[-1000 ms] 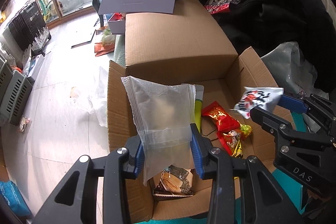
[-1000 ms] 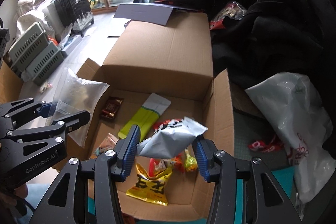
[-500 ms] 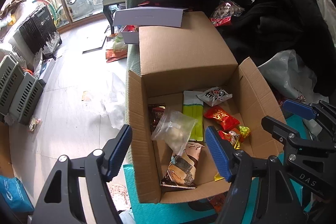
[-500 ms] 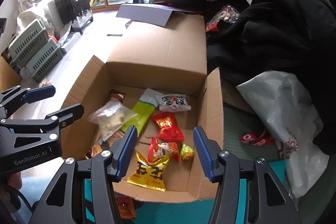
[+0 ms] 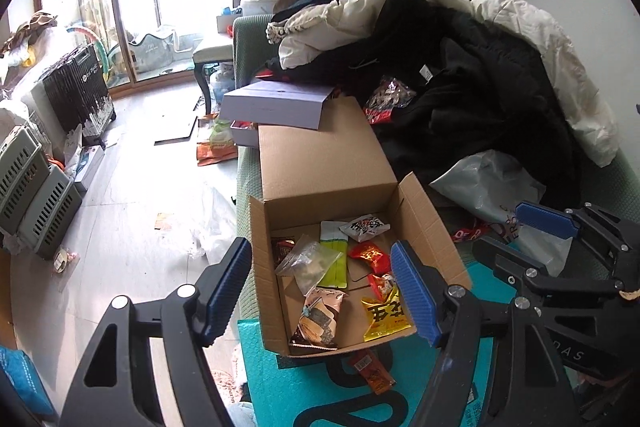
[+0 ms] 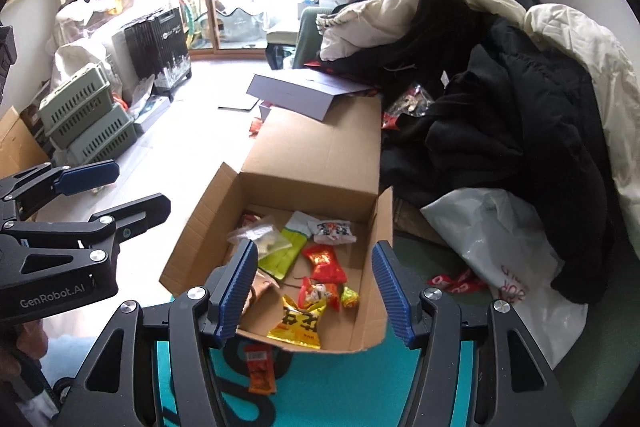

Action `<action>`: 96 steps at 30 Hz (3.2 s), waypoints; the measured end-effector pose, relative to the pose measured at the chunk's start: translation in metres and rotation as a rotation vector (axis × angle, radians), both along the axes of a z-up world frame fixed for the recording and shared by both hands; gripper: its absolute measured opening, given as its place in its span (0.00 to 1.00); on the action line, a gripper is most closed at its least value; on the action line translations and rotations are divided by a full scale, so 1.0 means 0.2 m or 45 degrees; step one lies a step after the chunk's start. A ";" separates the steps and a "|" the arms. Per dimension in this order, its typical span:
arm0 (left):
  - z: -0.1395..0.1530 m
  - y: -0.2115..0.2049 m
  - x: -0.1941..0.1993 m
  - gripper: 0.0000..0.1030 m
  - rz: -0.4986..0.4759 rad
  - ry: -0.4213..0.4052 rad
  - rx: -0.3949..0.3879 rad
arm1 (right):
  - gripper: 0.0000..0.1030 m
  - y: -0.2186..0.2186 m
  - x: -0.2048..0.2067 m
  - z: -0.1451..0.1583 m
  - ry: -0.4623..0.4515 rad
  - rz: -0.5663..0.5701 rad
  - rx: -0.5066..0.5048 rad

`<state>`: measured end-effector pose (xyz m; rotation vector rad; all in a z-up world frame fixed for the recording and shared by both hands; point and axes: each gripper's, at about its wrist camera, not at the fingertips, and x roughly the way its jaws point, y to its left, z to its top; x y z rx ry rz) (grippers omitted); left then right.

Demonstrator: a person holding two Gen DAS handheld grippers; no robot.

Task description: Organize snacks

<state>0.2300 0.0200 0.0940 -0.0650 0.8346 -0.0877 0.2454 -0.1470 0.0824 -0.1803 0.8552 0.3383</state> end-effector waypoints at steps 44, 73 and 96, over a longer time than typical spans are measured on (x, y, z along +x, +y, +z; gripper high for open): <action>-0.42 -0.05 -0.93 0.78 -0.027 0.186 -0.101 | 0.64 -0.08 -0.98 -0.40 0.148 -0.001 0.092; -1.02 0.06 -0.74 0.78 0.153 0.448 -0.095 | 0.63 0.03 -0.61 -1.02 0.339 0.000 0.144; -1.07 0.13 -0.66 0.78 0.217 0.501 -0.200 | 0.31 0.16 -0.38 -1.27 0.424 0.169 0.176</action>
